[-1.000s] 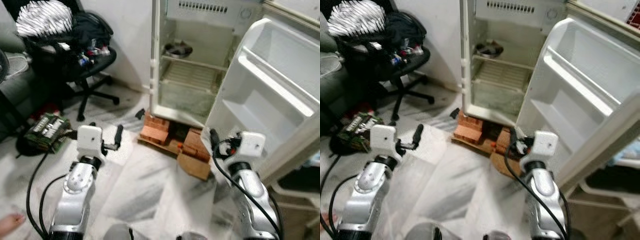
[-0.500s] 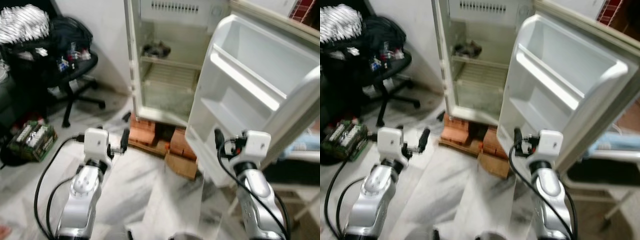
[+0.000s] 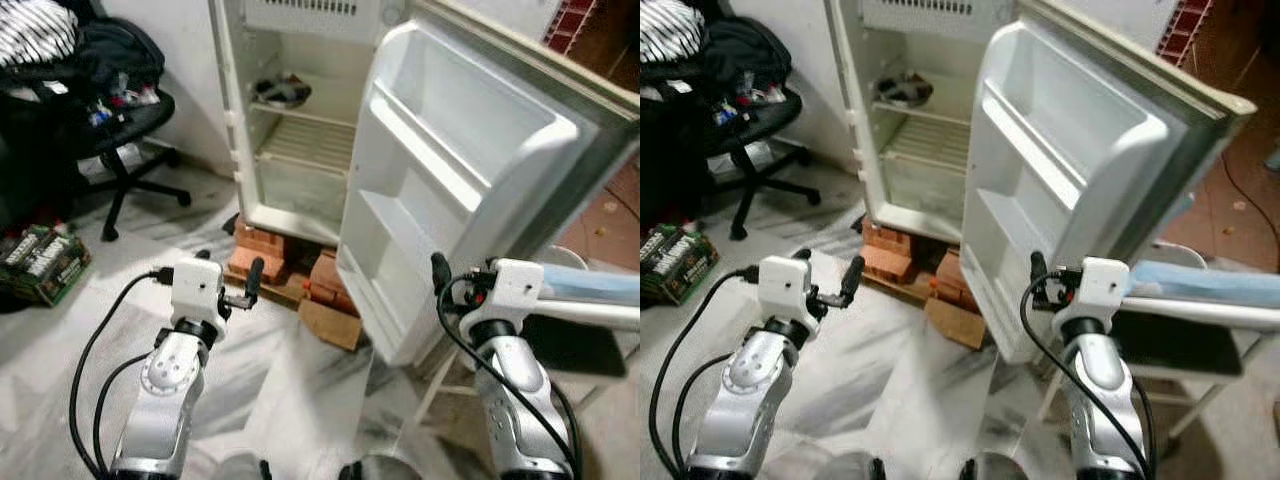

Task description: Restocking fridge

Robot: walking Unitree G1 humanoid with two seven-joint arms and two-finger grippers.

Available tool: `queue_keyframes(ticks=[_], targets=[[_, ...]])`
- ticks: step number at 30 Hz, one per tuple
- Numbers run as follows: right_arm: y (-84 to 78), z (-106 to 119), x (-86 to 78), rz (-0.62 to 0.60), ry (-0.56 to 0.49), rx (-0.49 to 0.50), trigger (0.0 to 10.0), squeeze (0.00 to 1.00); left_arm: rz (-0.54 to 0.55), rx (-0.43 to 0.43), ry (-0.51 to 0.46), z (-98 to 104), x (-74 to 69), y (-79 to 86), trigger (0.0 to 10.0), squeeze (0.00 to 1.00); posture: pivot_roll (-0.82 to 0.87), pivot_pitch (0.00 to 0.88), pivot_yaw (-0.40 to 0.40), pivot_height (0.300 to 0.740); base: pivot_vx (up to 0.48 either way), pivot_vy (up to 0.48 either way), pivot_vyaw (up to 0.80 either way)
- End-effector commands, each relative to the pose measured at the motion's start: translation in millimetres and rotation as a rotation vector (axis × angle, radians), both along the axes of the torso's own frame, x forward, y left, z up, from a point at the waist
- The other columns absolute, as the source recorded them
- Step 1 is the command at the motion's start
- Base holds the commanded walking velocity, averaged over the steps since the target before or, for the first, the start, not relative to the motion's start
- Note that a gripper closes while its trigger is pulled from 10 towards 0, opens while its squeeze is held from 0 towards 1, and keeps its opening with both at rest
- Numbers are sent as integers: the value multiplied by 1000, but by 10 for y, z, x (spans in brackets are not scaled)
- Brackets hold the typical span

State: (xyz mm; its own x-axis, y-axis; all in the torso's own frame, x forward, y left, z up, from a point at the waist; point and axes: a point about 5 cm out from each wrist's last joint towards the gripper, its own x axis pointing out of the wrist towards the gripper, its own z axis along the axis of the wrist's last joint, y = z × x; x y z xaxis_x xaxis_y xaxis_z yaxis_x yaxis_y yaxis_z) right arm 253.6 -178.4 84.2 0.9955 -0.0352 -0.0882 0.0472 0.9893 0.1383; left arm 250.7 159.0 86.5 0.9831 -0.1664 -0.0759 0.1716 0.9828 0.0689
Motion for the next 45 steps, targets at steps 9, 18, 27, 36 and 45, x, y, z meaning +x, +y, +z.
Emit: queue_keyframes(ticks=[9,18,27,36,45], targets=[[17,-14,32,29,7,19,10000,0,45,23,3,11,-93,124,10000,0,41,86,-23,740,0,-107,0],[-133,47,152,28,-24,-43,10000,1000,142,41,56,-87,-236,331,10000,0,61,93,-28,740,0,0,0],[-264,387,509,91,-151,-57,10000,0,136,49,75,-96,-250,318,10000,0,76,92,-25,740,0,0,0],[-179,562,687,201,-210,-30,10000,0,125,51,78,-98,-252,294,10000,0,84,98,-25,740,0,0,0],[697,946,270,826,-282,453,10000,0,113,54,85,-106,-274,283,10000,0,86,106,-24,740,0,0,0]])
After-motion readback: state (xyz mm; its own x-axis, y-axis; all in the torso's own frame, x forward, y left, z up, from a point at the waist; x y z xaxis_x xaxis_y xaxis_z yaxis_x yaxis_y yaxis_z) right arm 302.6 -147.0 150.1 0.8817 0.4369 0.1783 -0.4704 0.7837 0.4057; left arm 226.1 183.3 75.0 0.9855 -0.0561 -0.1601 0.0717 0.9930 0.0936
